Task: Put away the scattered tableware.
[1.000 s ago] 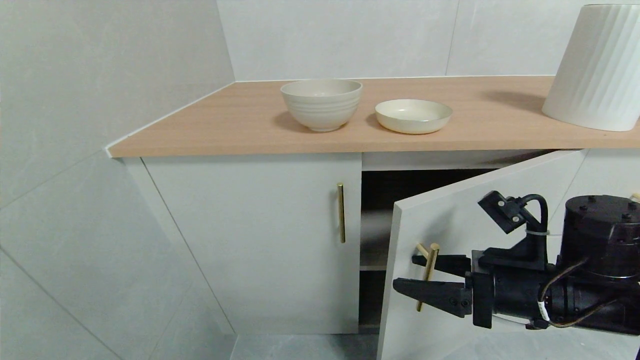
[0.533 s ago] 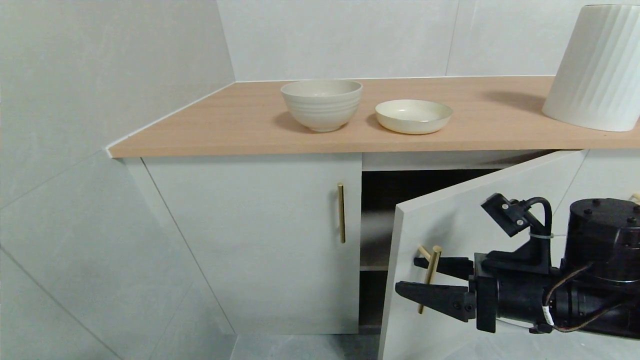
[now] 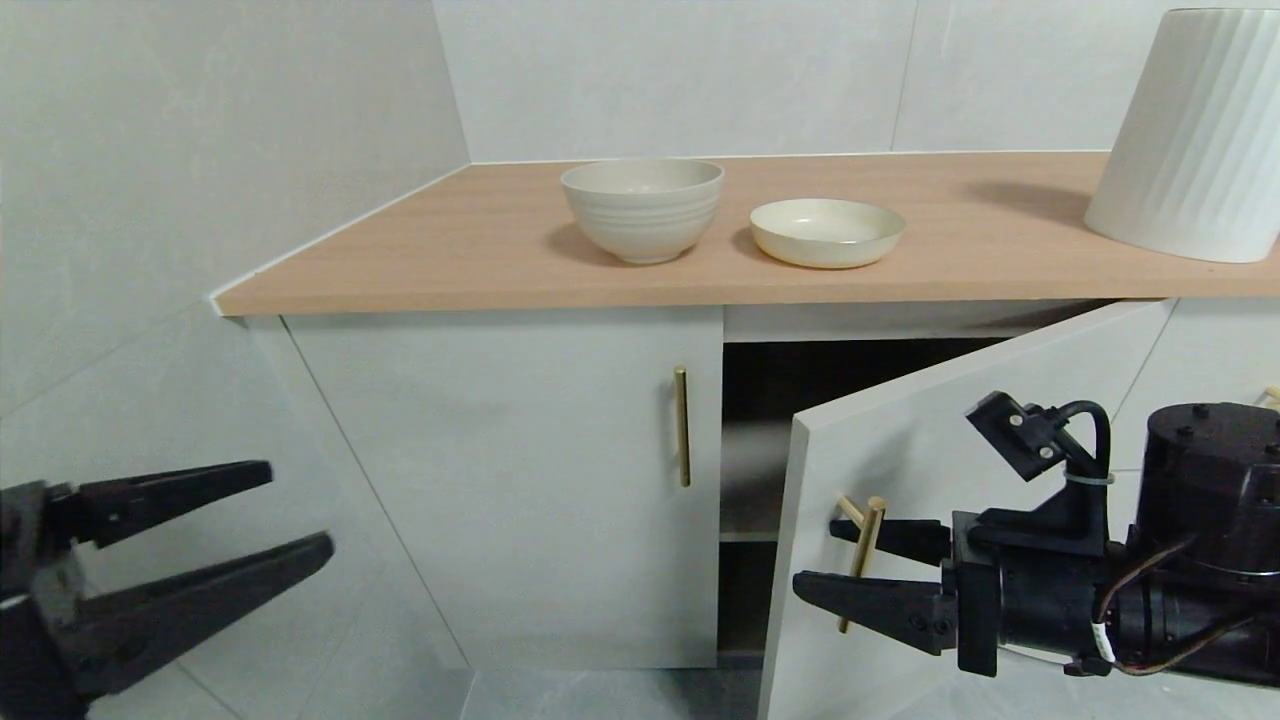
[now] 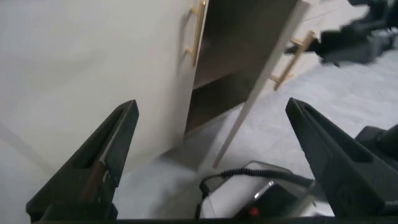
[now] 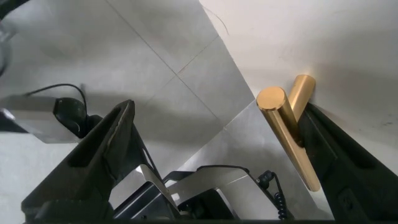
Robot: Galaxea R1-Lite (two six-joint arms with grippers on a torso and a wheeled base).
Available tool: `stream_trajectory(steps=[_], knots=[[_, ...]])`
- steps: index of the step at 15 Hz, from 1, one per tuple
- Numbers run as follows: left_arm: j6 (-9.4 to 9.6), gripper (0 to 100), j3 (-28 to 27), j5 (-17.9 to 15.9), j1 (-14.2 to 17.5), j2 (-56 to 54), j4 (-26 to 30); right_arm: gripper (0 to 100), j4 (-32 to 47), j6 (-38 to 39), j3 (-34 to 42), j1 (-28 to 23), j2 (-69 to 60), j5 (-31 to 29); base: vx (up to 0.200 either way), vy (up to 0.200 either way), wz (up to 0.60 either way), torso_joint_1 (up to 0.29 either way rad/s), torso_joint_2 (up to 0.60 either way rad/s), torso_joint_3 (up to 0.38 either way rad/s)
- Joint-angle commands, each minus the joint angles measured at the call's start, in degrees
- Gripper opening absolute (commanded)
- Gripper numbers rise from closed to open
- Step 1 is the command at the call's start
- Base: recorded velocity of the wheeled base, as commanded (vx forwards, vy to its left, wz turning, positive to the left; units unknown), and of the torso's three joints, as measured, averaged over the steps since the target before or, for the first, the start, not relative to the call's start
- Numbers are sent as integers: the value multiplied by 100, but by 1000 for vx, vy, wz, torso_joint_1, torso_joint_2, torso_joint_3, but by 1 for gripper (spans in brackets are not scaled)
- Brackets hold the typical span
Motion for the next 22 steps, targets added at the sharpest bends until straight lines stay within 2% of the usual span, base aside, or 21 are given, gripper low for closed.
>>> stream_trajectory(steps=[1, 2, 3, 6, 8, 9, 10, 12, 14, 16, 18, 20, 22], knots=[[-2, 100, -95, -12, -433, 1609, -650, 100, 4, 4, 0, 4, 16, 16, 0, 0, 0, 0, 0, 0], [-37, 100, -60, -12, -618, 2075, -931, 100, 4, 4, 0, 4, 16, 16, 0, 0, 0, 0, 0, 0], [-46, 100, -43, -12, -671, 2207, -1036, 100, 4, 4, 0, 4, 16, 25, 0, 0, 0, 0, 0, 0], [-46, 100, 388, 5, -1172, 3112, -2188, 100, 4, 4, 9, 4, 34, 16, 0, 0, 0, 0, 0, 0], [-116, 100, 590, 155, -1471, 3350, -2601, 100, 13, 4, 9, 13, 34, 25, 0, 0, 0, 0, 0, 0], [-204, 0, 608, 322, -1594, 3394, -2636, 100, 13, 4, 9, 13, 43, 25, 0, 0, 0, 0, 0, 0], [-266, 0, 599, 462, -1690, 3402, -2645, 100, 4, 4, 18, 13, 43, 25, 0, 0, 0, 0, 0, 0], [-354, 0, 520, 506, -1708, 3394, -2645, 100, 4, 4, 35, 13, 52, 25, 0, 0, 0, 0, 0, 0], [-591, 0, 414, 506, -1796, 3358, -2654, 100, 4, 13, 27, 13, 52, 25, 0, 0, 0, 0, 0, 0], [-934, 0, 195, 506, -2007, 3297, -2654, 100, 4, 13, 18, 13, 16, 25, 0, 0, 0, 0, 0, 0], [-1233, 0, -227, 498, -2305, 3455, -2654, 100, 4, 4, 18, 13, -1, 16, 0, 0, 0, 0, 0, 0], [-1514, 0, -746, 498, -2780, 3824, -2654, 100, 4, 4, 18, 13, -1, 16, 0, 0, 0, 0, 0, 0], [-1795, 0, -895, 498, -3158, 4026, -2654, 100, -5, -5, 27, 13, -19, 16, 0, 0, 0, 0, 0, 0]])
